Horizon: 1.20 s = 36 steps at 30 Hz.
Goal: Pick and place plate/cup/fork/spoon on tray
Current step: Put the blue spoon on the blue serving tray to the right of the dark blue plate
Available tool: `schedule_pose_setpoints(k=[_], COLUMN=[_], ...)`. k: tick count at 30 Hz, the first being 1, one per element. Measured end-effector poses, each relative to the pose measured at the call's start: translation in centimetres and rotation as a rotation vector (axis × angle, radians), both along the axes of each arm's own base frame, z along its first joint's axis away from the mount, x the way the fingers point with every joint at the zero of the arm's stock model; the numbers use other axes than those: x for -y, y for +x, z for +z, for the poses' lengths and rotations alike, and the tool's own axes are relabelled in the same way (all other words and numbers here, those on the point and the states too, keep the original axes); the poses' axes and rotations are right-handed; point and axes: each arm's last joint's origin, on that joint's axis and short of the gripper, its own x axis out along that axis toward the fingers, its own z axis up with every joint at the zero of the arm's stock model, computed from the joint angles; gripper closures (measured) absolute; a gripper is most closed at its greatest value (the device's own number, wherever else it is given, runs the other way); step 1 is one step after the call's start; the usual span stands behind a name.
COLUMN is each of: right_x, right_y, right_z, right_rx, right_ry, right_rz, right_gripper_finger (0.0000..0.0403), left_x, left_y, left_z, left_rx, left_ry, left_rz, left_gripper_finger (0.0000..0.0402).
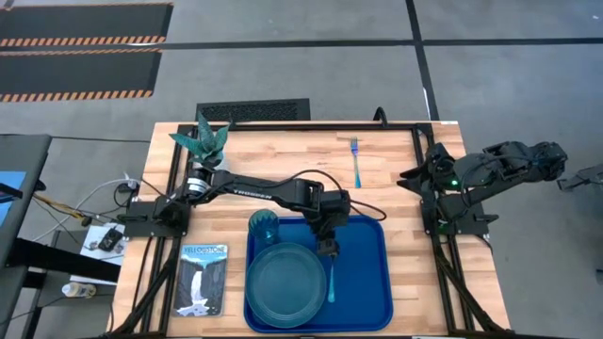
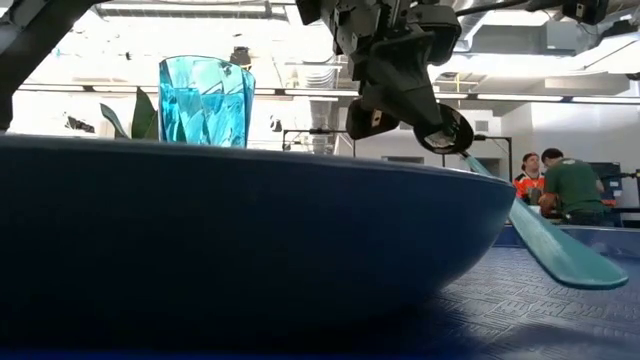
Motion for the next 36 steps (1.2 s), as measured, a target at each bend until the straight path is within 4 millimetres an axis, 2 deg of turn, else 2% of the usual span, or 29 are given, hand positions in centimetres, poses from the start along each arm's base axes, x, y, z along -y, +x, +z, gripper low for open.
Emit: schedule_pose_setpoints(k=[12, 17, 25, 30, 36], right_x=[0.0, 0.0, 0.0, 0.0, 0.0], right_y=[0.0, 0.0, 0.0, 0.0, -0.1], right_z=[0.0, 0.0, 0.0, -0.1, -0.2], right_rx=[0.002, -0.002, -0.008, -0.012, -0.027], right_ry=[0.002, -0.002, -0.01, -0.011, -0.016], right_rz=[0.003, 0.004, 0.008, 0.008, 0.008], right_gripper_finger=[0.0213, 0.0215, 0.0216, 0.0218, 0.0218], left_x=[0.9, 1.1, 1.0, 0.7, 0.3], left_y=[0.4, 1.1, 1.5, 1.9, 2.2], left_z=[0.1, -1.9, -1.7, -3.2, -3.8], left_rx=[0.038, 0.003, 0.04, 0.003, -0.012], left_ry=[0.008, -0.041, -0.039, -0.087, -0.133], left_rz=[0.032, 0.037, 0.051, 0.061, 0.066], left_gripper_finger=[0.0401, 0.0401, 0.0401, 0.0401, 0.0401])
